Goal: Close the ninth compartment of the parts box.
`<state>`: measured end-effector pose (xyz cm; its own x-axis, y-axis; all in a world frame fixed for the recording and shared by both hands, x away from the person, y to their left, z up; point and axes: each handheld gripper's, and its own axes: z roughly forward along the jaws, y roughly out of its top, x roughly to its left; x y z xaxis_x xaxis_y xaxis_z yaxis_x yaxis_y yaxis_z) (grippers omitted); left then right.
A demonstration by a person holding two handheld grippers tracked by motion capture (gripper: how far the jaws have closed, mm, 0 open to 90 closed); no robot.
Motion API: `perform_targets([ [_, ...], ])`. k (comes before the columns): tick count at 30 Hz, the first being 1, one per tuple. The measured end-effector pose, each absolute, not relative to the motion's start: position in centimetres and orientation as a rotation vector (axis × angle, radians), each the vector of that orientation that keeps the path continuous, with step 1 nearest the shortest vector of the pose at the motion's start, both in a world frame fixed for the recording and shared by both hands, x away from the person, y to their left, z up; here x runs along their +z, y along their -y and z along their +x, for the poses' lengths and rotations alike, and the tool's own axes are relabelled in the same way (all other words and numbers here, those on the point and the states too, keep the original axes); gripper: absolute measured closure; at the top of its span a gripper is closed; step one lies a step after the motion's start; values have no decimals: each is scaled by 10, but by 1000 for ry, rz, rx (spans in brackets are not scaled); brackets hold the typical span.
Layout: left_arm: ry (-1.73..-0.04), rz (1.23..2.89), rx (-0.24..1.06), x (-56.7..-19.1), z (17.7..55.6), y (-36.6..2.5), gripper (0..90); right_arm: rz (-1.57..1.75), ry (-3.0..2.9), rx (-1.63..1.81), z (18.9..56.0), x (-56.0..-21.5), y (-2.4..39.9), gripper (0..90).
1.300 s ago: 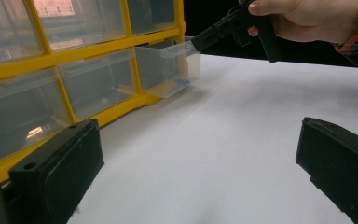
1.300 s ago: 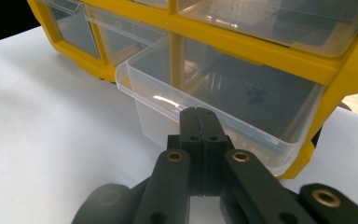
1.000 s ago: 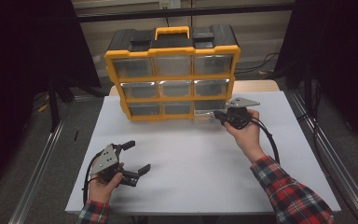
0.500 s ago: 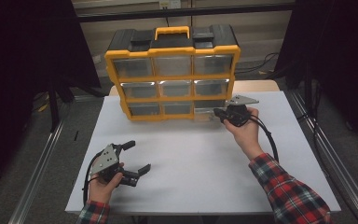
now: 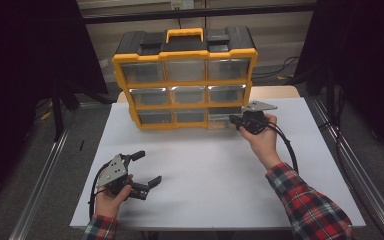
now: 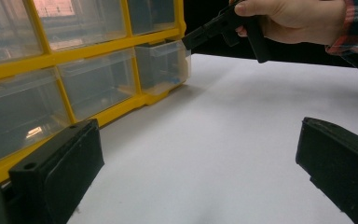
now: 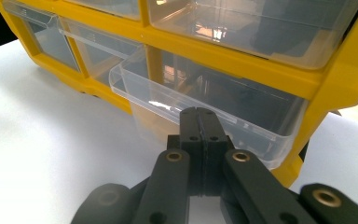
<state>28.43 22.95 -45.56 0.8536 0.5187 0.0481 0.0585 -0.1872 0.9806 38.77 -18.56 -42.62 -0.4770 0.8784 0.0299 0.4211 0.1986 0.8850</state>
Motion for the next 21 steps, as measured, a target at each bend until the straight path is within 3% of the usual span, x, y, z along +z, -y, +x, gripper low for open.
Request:
perform_targets([
  [21,-446,1725,437,-456,284,-230,4,1214,-1975,1225,394,-426,184,900],
])
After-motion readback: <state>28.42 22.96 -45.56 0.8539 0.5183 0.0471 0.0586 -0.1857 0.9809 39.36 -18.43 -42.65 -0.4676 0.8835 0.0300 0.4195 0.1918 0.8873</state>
